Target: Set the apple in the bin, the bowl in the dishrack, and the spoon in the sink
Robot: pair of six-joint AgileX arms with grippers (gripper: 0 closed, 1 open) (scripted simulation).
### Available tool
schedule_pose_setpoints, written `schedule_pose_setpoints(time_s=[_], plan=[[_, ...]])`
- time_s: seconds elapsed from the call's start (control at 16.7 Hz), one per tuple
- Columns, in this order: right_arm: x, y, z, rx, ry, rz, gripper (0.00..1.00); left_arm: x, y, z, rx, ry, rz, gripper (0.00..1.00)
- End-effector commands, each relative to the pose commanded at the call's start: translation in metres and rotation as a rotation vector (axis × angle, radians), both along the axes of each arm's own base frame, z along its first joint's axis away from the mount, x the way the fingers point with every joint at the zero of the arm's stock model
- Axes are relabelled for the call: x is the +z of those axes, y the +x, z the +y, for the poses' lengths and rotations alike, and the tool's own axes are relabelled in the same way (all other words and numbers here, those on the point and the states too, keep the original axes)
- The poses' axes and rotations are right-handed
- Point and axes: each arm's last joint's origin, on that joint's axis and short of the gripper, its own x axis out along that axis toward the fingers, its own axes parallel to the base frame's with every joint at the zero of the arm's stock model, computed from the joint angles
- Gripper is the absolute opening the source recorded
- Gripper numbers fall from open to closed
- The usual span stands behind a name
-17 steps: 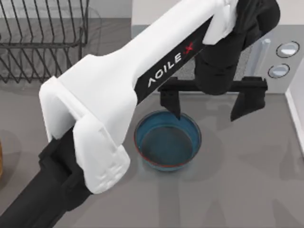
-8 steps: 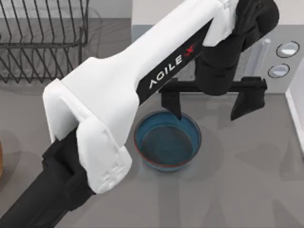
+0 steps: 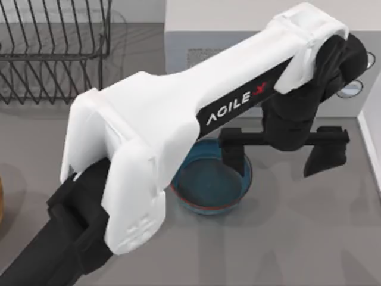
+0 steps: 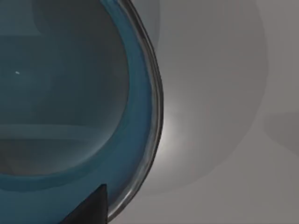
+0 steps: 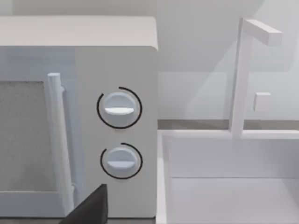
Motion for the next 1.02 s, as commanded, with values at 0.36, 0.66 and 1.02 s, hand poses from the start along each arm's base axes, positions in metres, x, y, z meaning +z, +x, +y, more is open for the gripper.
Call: schedule_pose_setpoints(time_s=[0.36,0.66,1.02], plan=[[0.0,0.0,0.0,0.0,0.0,0.0,1.0,-0.044,0.009,0.013,-0.001,0.003,0.002,1.0],[0.0,0.0,0.0,0.0,0.0,0.0,1.0,-0.055,0.023,0.029,0.001,0.001,-0.001,1.0],[0.0,0.0,0.0,0.0,0.0,0.0,1.0,-0.055,0.023,0.029,0.001,0.001,-0.001,0.77]])
